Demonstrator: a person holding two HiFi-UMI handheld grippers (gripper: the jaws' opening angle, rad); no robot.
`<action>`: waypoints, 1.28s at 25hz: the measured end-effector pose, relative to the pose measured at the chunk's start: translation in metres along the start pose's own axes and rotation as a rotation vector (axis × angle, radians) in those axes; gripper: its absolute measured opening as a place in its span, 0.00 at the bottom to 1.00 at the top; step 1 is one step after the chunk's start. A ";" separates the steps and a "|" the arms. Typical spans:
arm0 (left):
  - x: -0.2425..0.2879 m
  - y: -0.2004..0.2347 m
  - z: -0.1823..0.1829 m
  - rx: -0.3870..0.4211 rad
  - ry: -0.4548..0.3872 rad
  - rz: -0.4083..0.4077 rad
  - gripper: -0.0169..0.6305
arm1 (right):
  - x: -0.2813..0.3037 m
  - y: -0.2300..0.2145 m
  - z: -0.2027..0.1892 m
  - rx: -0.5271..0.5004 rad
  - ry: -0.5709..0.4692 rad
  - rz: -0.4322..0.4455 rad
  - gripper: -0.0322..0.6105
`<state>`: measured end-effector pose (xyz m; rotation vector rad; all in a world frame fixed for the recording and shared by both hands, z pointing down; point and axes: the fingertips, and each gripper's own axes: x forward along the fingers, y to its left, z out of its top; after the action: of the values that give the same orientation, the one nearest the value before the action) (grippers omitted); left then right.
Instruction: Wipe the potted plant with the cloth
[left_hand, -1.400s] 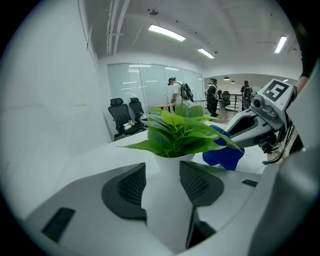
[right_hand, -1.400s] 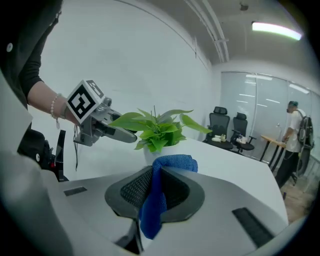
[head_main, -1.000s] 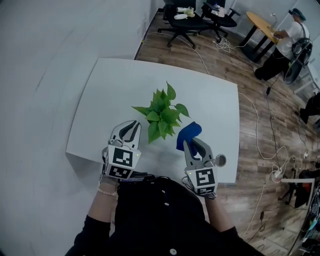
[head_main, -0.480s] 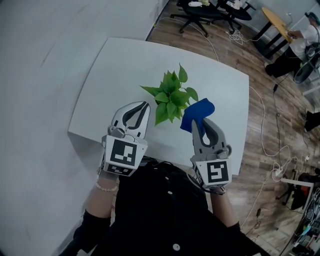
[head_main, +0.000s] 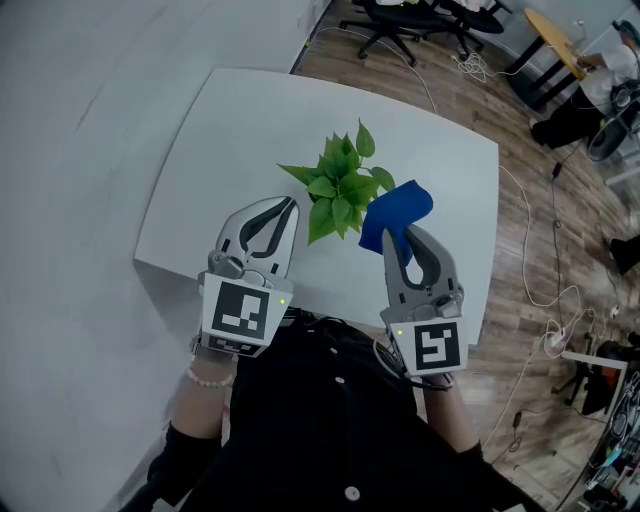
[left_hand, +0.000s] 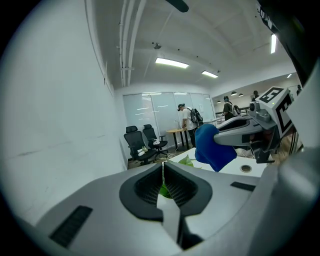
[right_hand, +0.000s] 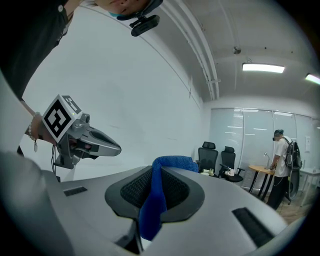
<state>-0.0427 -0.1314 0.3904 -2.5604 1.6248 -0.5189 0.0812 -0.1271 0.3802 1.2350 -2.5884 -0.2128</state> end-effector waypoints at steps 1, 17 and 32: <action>0.000 0.000 0.000 -0.013 0.005 0.007 0.06 | 0.000 -0.001 -0.001 -0.001 0.003 -0.002 0.16; 0.007 0.000 -0.005 0.012 0.020 -0.001 0.06 | 0.006 -0.005 -0.008 -0.006 0.021 0.004 0.17; 0.010 0.000 -0.005 0.015 0.027 -0.010 0.06 | 0.008 -0.005 -0.009 -0.005 0.034 0.017 0.17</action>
<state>-0.0402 -0.1395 0.3973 -2.5629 1.6105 -0.5664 0.0827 -0.1360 0.3889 1.2038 -2.5672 -0.1931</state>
